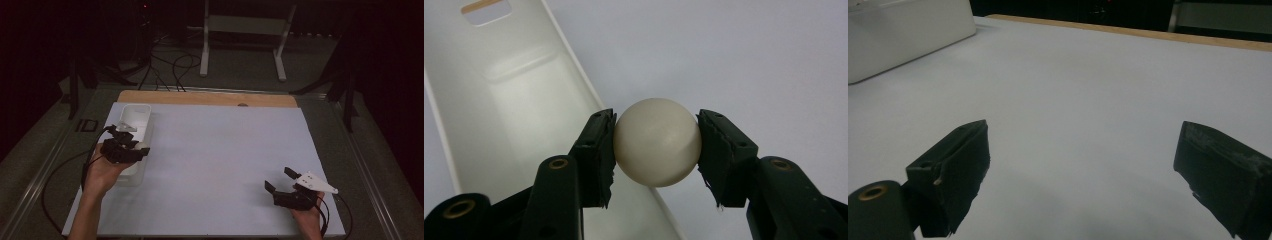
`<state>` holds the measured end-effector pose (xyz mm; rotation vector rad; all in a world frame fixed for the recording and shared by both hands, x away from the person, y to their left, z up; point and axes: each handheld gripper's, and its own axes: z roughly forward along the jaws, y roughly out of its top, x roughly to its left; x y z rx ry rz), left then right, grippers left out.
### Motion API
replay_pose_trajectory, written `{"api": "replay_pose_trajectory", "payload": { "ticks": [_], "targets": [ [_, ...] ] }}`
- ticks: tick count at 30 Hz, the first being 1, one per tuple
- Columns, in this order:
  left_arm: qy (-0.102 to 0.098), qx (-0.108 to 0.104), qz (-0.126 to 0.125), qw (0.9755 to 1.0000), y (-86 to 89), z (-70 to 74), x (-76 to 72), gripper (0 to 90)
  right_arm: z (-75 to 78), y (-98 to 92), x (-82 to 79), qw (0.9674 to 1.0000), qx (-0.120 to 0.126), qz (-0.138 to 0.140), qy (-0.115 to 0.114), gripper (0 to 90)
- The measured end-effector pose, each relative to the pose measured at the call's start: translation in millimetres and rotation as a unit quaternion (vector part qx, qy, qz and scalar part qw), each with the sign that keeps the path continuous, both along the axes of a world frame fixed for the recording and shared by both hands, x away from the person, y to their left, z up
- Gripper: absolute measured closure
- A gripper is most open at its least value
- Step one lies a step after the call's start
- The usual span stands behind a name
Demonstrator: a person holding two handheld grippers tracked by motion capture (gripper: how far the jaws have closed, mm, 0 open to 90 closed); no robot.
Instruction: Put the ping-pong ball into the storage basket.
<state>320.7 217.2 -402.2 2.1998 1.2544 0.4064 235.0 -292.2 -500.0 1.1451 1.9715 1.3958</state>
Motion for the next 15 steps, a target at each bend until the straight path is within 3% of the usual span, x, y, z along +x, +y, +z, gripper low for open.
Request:
{"api": "replay_pose_trajectory", "payload": {
  "ticks": [15],
  "targets": [
    [0.001, 0.003, 0.008, 1.0000, 9.5, -0.4, 0.3, 51.4, -0.1, 0.3, 0.1, 1.0000, -0.001, 0.000, 0.000, 7.3]
  ]
}}
